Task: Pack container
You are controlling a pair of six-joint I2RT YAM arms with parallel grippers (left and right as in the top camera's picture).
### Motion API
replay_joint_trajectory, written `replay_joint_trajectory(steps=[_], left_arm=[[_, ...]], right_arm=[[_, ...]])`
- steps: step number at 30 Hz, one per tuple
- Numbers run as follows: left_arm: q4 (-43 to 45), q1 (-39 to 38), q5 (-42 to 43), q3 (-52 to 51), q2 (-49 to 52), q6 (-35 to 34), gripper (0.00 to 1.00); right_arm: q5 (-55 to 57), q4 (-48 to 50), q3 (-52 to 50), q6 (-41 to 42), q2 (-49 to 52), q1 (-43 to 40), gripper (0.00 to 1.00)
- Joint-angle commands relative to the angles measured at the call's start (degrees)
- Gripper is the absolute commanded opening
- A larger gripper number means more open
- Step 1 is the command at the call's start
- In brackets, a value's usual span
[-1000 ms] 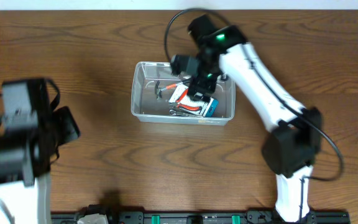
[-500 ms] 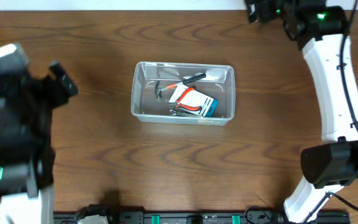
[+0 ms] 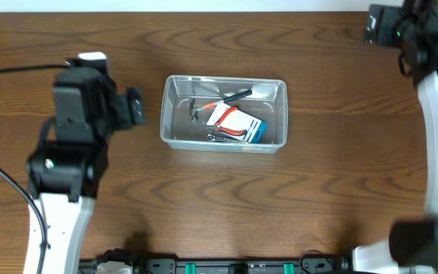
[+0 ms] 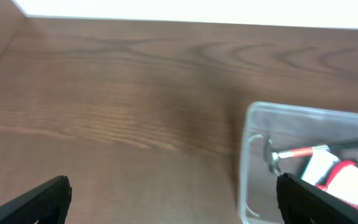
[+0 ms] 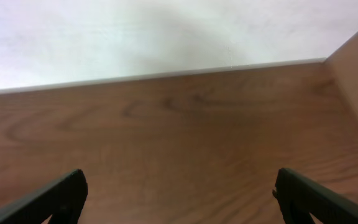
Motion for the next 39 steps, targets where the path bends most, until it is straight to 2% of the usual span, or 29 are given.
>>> replay_joint_trajectory(steps=[1, 5, 9, 13, 17, 28, 39], left_arm=[[0.94, -4.07, -2.91, -6.29, -6.62, 1.79, 0.98], [2.16, -7.41, -3.98, -14.27, -17.64, 1.77, 0.98], [0.37, -8.81, -4.98, -21.09, -30.88, 1.79, 0.98], [-4.61, -8.9, -4.94, -25.03, -41.77, 1.77, 0.98], [-9.81, -8.9, -4.94, -26.45, -48.52, 1.79, 0.98], [-14.19, -8.9, -4.96, -26.45, -50.58, 1.79, 0.98], [-16.13, -8.9, -4.96, -26.45, -50.58, 1.79, 0.98]], right_arm=[[0.44, 1.27, -10.34, 1.05, -12.57, 0.35, 0.99], [0.48, 2.58, -24.65, 1.66, -25.94, 1.57, 0.99], [0.46, -0.59, -35.91, 1.7, -39.69, 4.02, 0.99], [0.79, -5.38, -43.36, 2.73, -51.56, 6.84, 0.99], [1.38, -12.79, -47.5, 6.56, -60.15, 7.17, 0.99], [1.16, -23.8, -48.63, 6.62, -63.36, 7.17, 0.99], [1.16, -25.77, -48.63, 6.6, -63.36, 7.15, 0.99]])
